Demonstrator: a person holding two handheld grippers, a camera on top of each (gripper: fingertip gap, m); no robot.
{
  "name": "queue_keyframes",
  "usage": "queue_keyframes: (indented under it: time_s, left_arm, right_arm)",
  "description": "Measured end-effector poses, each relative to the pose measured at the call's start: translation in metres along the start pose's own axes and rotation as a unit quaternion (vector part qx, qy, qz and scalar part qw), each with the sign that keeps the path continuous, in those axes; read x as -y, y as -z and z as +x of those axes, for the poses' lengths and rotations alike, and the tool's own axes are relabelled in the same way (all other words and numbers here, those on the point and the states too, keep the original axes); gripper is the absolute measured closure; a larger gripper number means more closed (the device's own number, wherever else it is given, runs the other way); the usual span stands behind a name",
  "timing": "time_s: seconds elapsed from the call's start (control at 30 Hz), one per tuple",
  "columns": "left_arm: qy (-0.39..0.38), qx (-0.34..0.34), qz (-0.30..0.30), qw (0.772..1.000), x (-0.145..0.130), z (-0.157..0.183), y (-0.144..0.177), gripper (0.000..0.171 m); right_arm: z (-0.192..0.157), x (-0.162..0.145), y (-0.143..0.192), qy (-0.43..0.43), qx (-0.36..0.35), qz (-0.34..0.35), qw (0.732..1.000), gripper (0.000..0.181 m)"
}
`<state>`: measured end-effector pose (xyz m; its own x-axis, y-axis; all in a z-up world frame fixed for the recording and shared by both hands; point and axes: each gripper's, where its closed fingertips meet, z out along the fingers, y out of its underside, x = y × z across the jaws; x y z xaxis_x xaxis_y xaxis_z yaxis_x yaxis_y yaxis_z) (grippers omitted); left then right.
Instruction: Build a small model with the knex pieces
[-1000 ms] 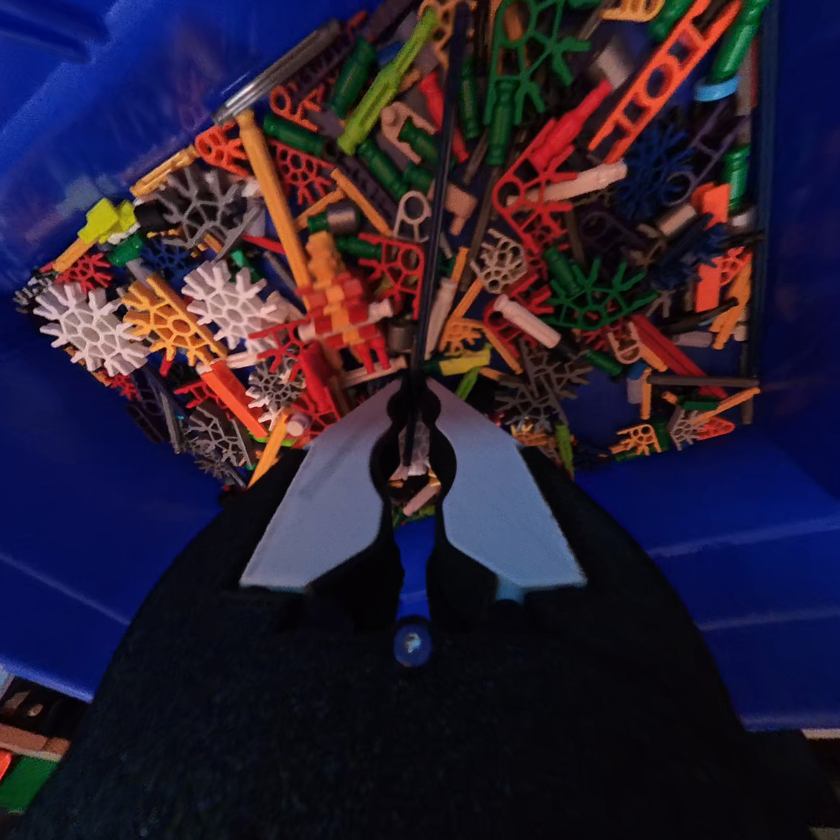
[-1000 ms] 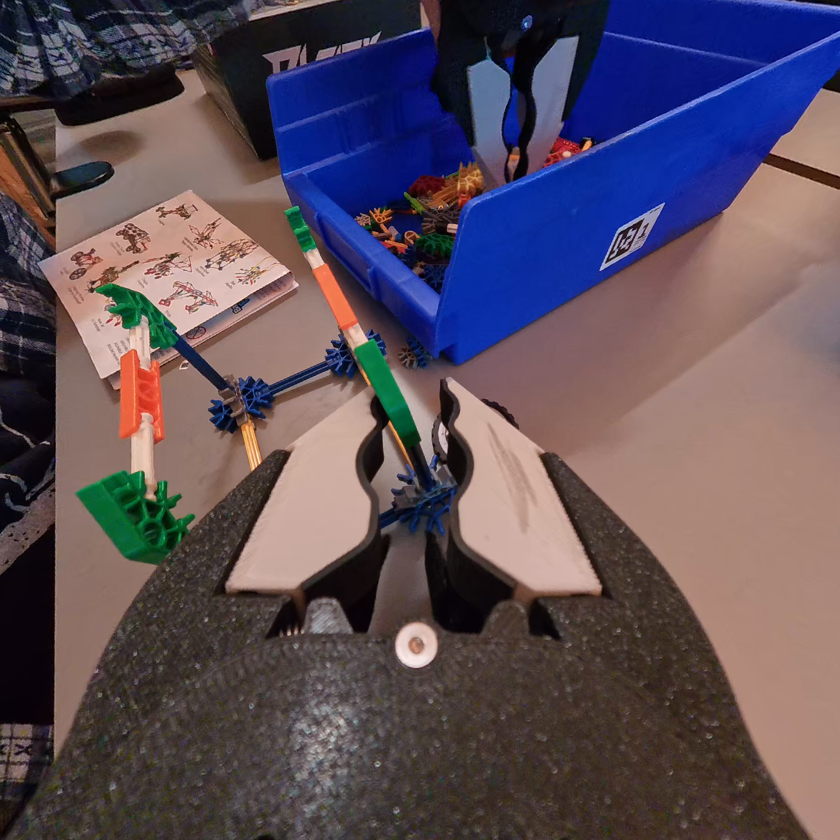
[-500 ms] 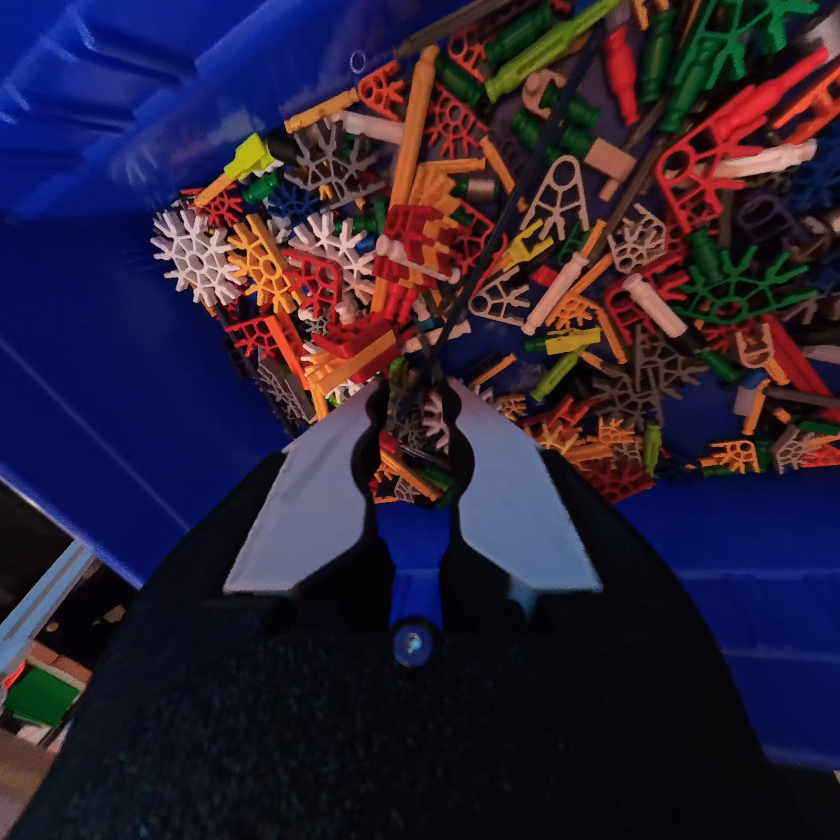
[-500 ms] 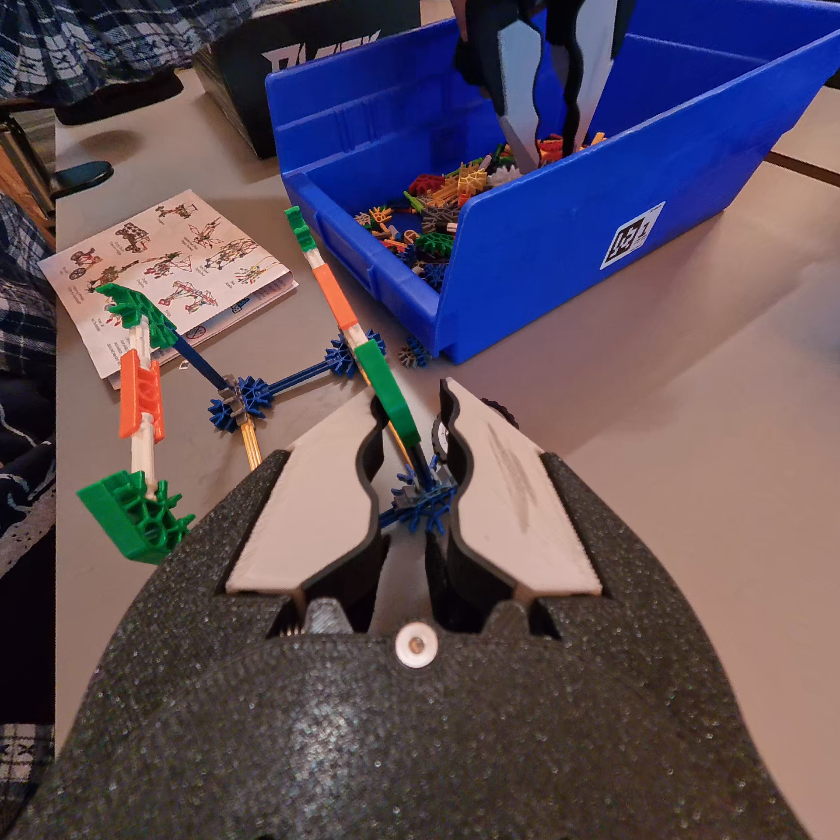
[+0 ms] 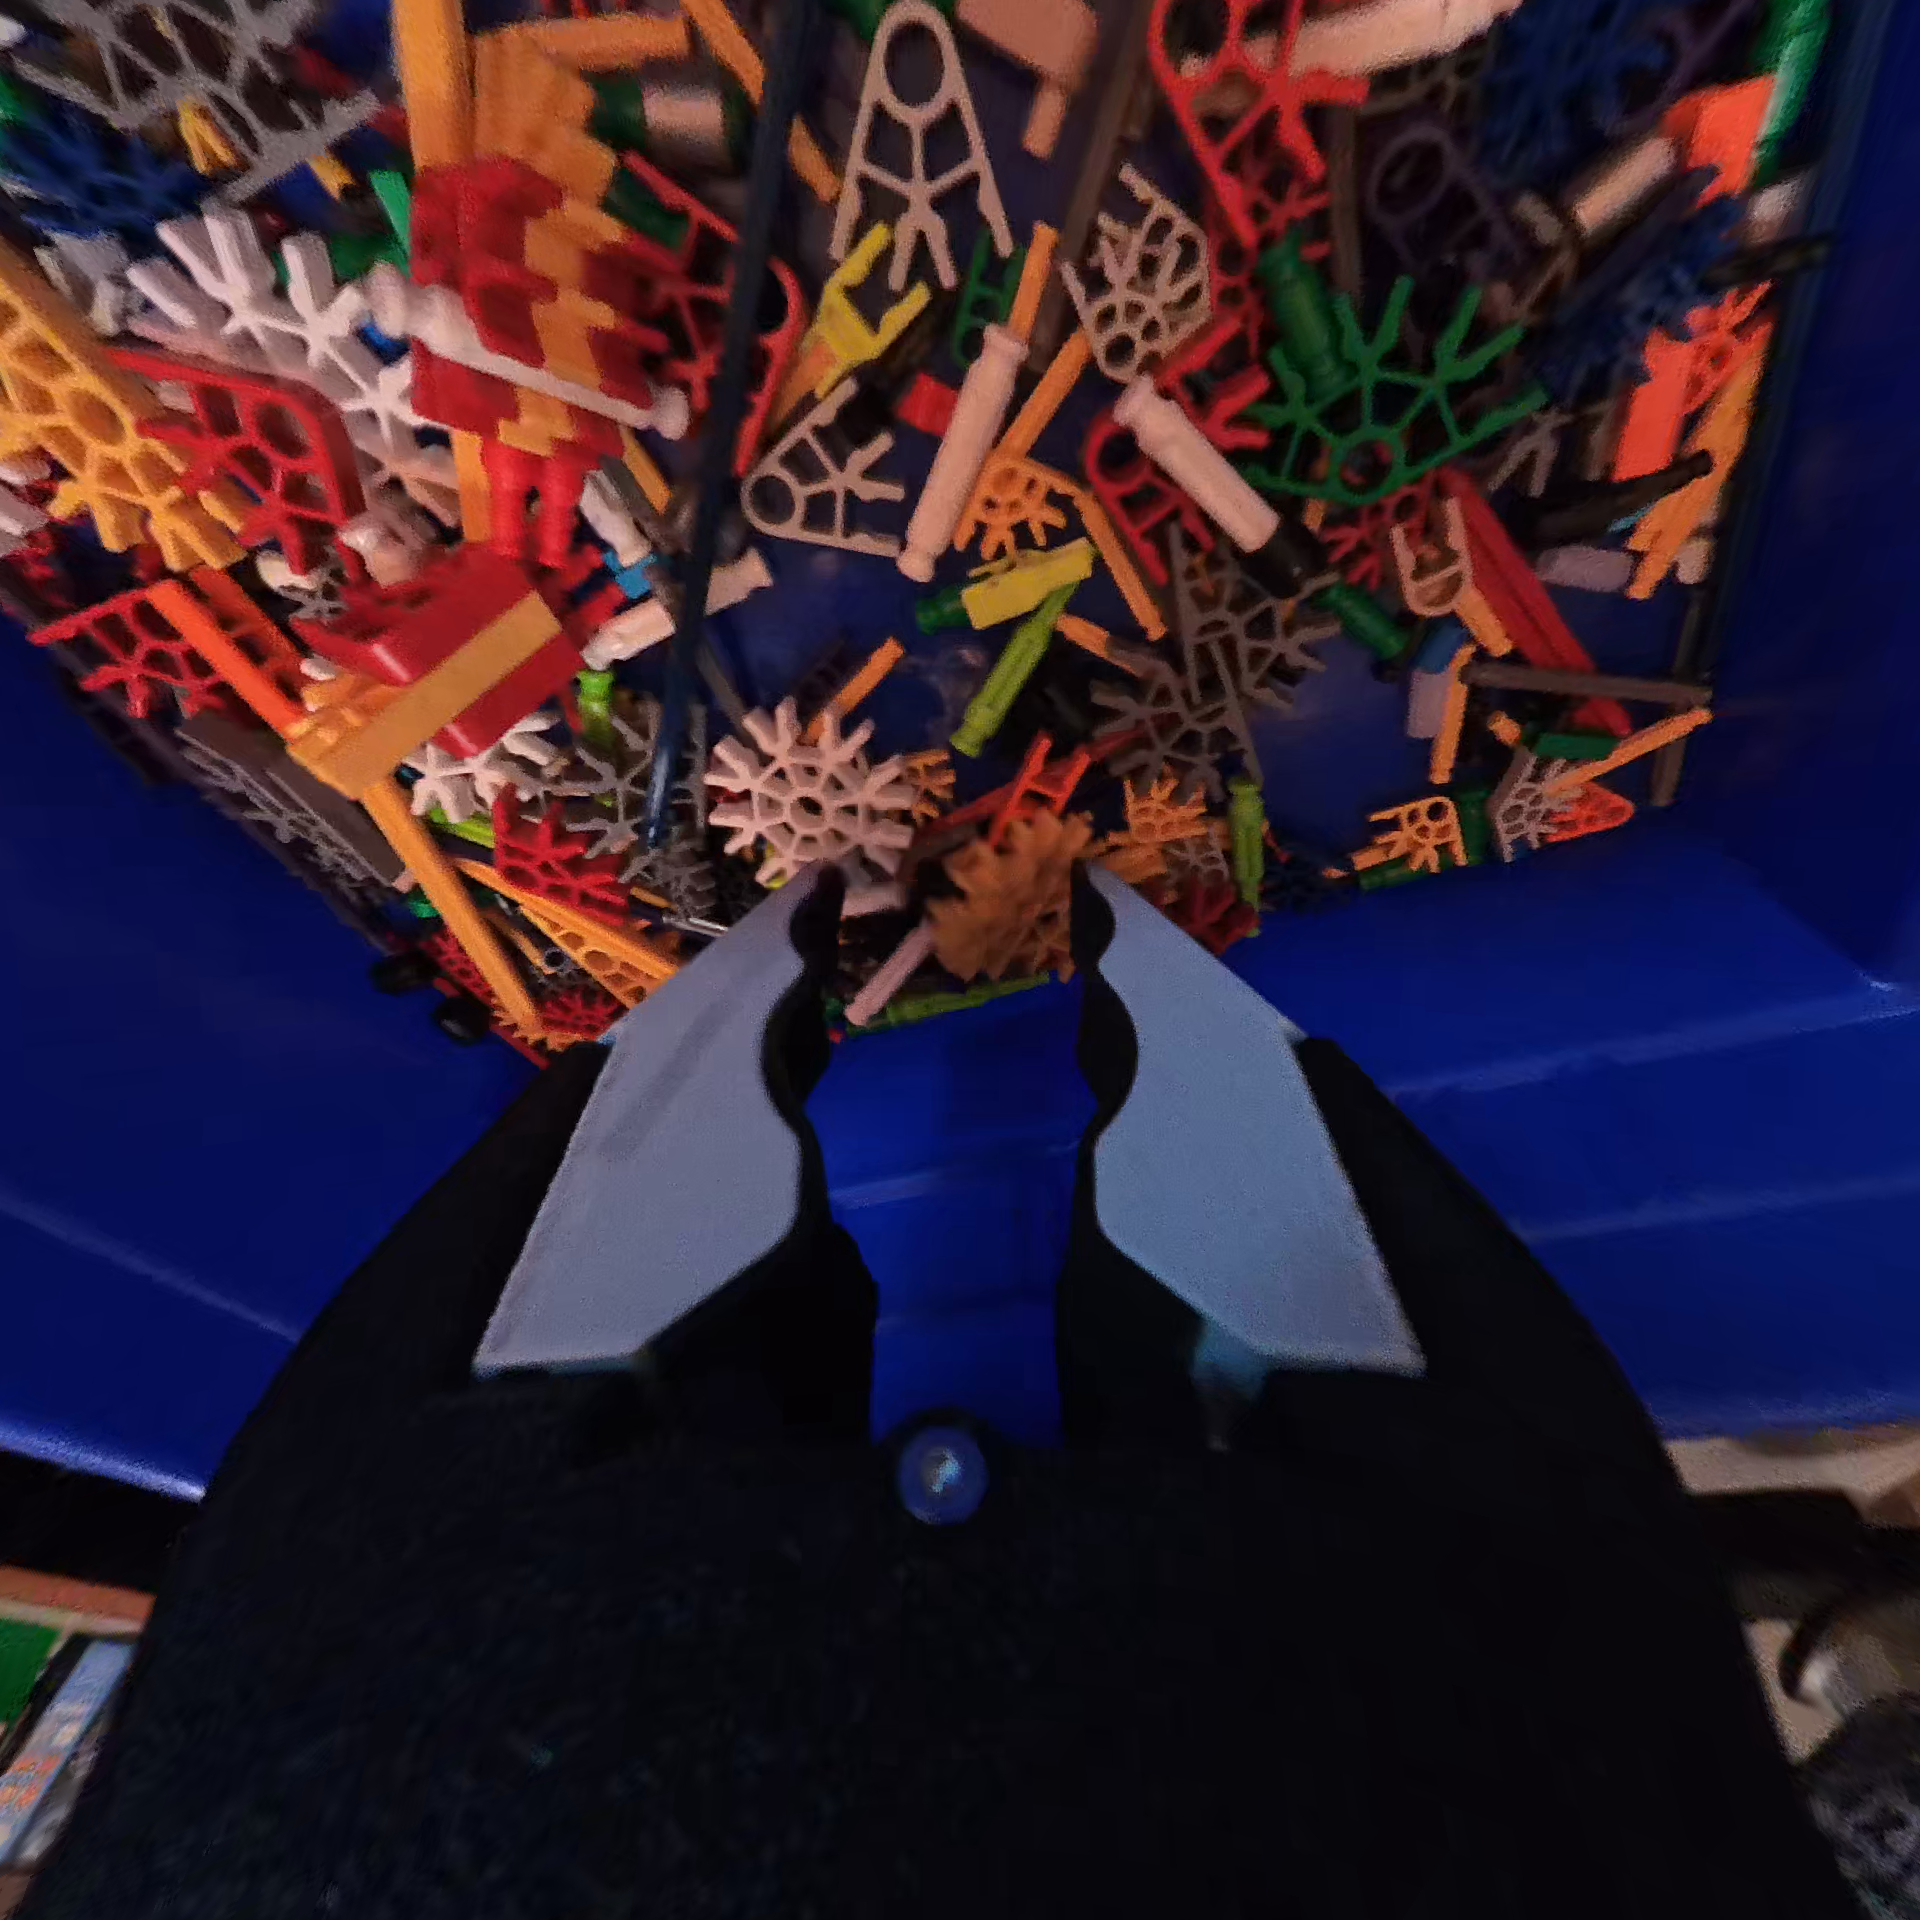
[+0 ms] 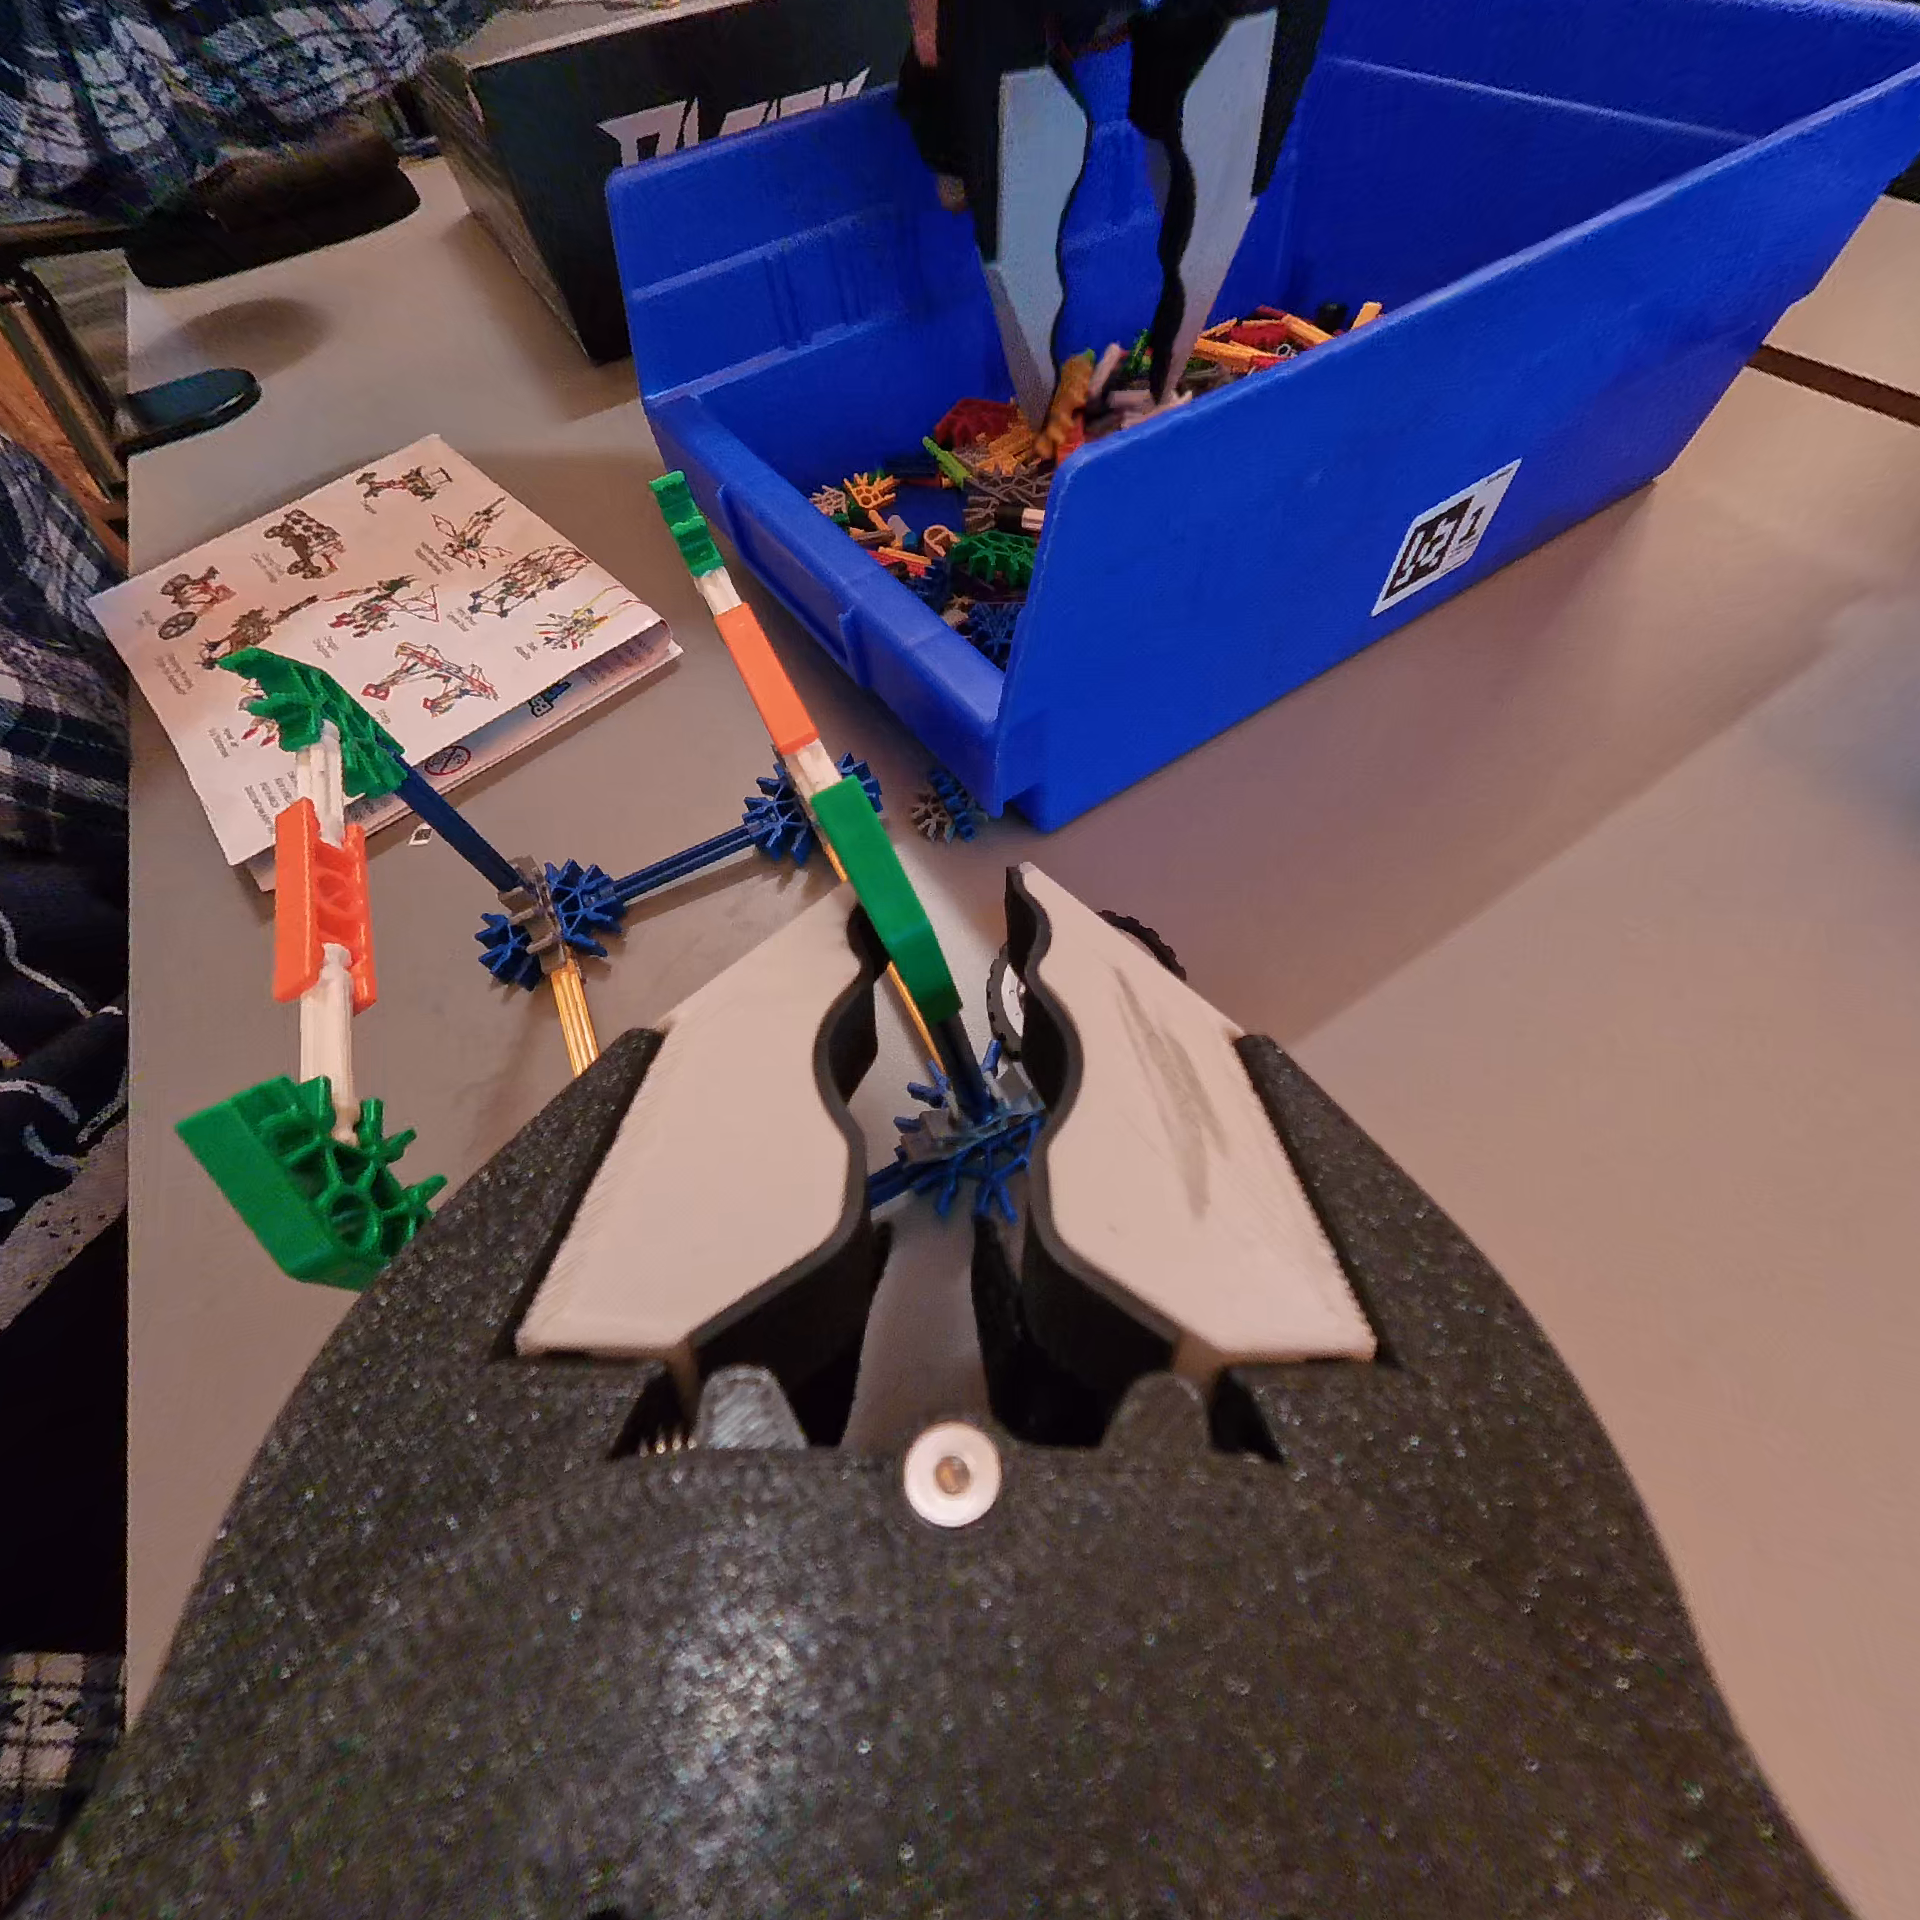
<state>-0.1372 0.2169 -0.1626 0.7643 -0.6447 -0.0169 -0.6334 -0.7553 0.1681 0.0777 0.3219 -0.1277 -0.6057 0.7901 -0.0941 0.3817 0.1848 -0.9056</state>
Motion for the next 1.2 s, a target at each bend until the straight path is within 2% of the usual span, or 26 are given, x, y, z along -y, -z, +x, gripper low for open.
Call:
queue_keyframes:
  time_s: [0.27, 0.57, 0.63, 0.67, 1.2]
  left_arm:
    - [-0.006, 0.038, -0.020, 0.999, 0.003, -0.017, -0.003, 0.137]
    - [-0.017, 0.057, -0.006, 0.998, 0.007, -0.024, -0.002, 0.145]
    - [-0.016, 0.068, 0.006, 0.998, 0.009, -0.028, 0.002, 0.163]
    - [-0.016, 0.067, 0.012, 0.998, 0.009, -0.028, 0.004, 0.165]
    - [0.003, 0.122, 0.036, 0.992, 0.006, -0.056, 0.017, 0.166]
  right_arm:
    - [0.000, 0.000, 0.000, 0.000, 0.000, 0.000, 1.000, 0.161]
    - [0.000, 0.000, 0.000, 0.001, -0.001, -0.002, 1.000, 0.161]
    - [0.000, 0.000, 0.000, 0.001, -0.001, -0.002, 1.000, 0.161]
    - [0.000, -0.001, 0.000, 0.001, -0.001, -0.002, 1.000, 0.161]
    - [0.000, 0.000, 0.000, 0.001, -0.001, -0.002, 1.000, 0.161]
